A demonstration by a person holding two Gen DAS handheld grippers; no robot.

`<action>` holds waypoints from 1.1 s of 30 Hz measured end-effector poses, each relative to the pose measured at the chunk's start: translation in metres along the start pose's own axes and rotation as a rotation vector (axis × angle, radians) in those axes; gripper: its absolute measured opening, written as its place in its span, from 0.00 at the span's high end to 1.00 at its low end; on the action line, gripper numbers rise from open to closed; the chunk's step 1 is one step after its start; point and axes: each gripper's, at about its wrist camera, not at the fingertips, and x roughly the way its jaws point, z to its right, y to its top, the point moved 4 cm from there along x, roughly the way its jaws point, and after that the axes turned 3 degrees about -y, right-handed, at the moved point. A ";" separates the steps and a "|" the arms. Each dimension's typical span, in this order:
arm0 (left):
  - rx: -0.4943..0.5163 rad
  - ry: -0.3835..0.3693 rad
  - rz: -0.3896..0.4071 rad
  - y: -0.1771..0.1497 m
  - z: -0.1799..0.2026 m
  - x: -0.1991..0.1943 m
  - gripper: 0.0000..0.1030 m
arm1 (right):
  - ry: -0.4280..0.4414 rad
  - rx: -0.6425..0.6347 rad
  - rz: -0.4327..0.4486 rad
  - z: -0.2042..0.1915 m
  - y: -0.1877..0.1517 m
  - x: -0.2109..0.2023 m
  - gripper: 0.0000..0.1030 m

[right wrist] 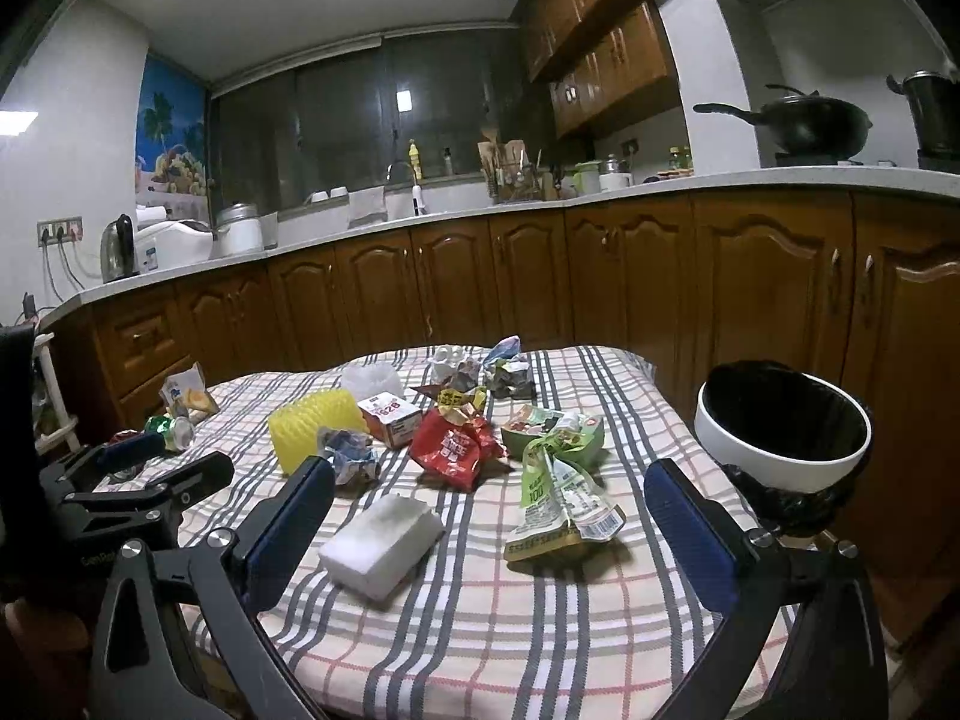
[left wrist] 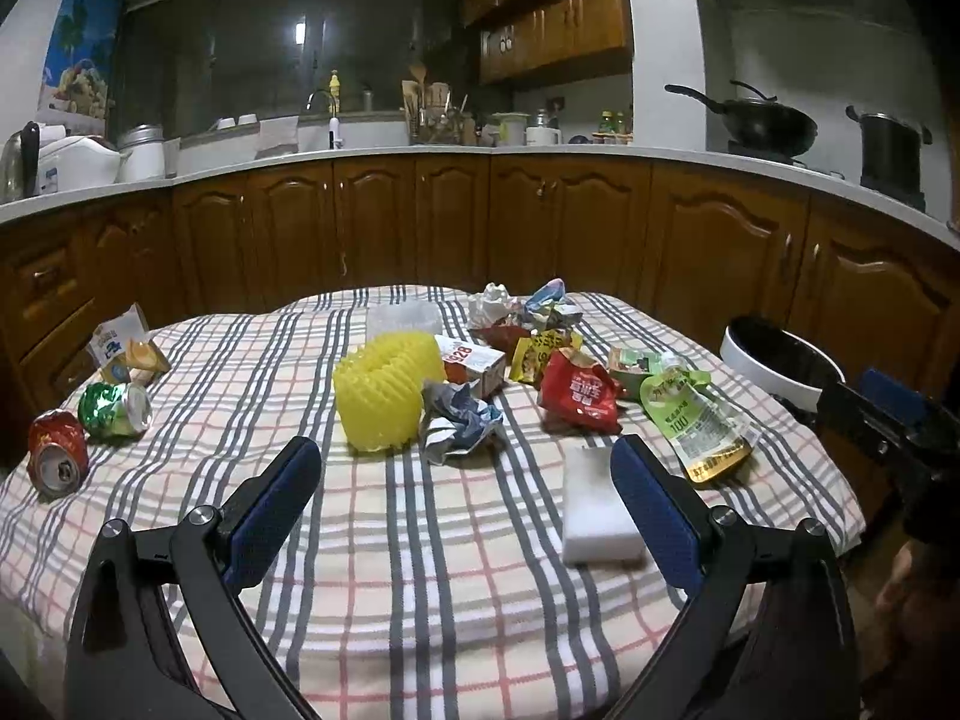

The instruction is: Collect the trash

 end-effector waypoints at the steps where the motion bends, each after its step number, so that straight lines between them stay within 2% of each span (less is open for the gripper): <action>1: 0.000 0.001 0.001 0.000 0.000 0.000 0.04 | 0.001 0.000 0.001 0.000 0.000 0.000 0.00; 33: -0.001 0.002 0.002 0.000 -0.001 -0.001 0.04 | 0.006 -0.001 0.000 -0.002 0.002 -0.002 0.00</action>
